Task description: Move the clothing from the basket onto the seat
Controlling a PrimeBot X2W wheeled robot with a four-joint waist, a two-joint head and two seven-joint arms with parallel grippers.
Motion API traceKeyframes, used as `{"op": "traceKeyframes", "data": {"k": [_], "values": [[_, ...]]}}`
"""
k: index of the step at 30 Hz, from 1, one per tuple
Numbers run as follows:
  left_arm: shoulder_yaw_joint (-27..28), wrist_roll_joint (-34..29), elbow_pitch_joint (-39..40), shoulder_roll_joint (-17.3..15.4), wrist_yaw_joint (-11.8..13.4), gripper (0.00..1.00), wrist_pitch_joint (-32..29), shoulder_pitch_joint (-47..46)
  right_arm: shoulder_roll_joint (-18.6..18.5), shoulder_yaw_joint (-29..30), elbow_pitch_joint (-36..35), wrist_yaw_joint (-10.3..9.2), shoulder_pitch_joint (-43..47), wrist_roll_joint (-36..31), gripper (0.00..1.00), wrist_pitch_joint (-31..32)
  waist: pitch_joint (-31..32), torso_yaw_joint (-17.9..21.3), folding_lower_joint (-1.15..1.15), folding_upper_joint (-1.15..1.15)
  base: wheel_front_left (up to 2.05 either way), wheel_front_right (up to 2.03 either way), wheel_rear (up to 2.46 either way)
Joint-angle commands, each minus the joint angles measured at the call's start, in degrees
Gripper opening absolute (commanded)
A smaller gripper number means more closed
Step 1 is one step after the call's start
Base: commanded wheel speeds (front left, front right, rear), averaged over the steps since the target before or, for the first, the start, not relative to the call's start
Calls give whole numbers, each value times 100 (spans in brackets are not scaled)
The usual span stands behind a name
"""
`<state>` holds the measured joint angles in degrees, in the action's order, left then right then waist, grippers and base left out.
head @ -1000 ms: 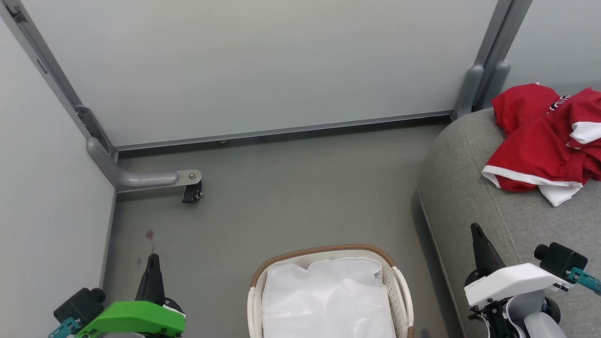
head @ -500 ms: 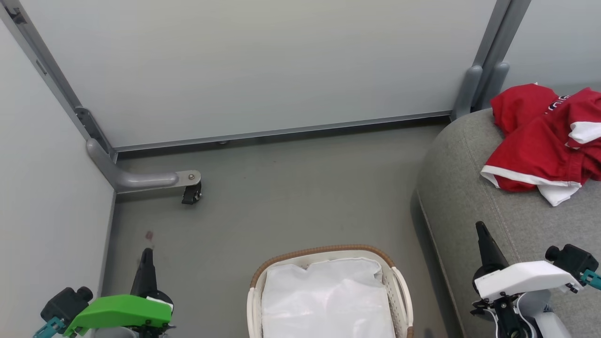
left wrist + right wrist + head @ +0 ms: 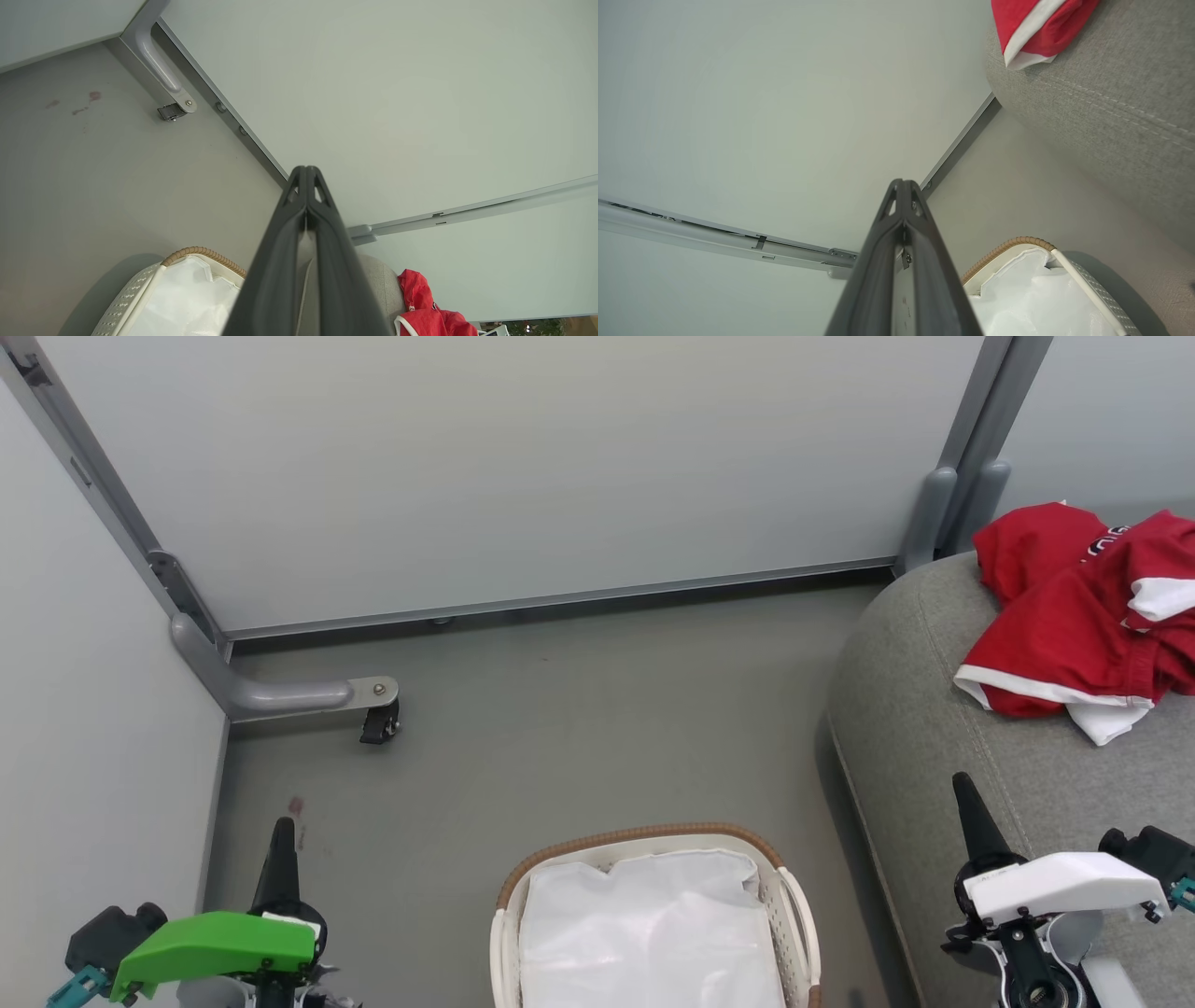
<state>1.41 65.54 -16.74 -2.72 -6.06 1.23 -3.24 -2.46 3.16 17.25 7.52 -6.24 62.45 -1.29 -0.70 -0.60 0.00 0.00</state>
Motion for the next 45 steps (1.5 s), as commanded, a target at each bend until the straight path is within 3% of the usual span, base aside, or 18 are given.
{"op": "traceKeyframes", "data": {"k": [1,45], "values": [[38,148,81,-18,-32,0,-29,-153,-36,34,-82,-2,-29,160,0,42,1,1,0,0,0,0,0],[411,2088,239,-25,-126,0,-611,-289,-53,277,-281,-4,-2,2325,0,621,37,42,0,0,0,0,0]]}}
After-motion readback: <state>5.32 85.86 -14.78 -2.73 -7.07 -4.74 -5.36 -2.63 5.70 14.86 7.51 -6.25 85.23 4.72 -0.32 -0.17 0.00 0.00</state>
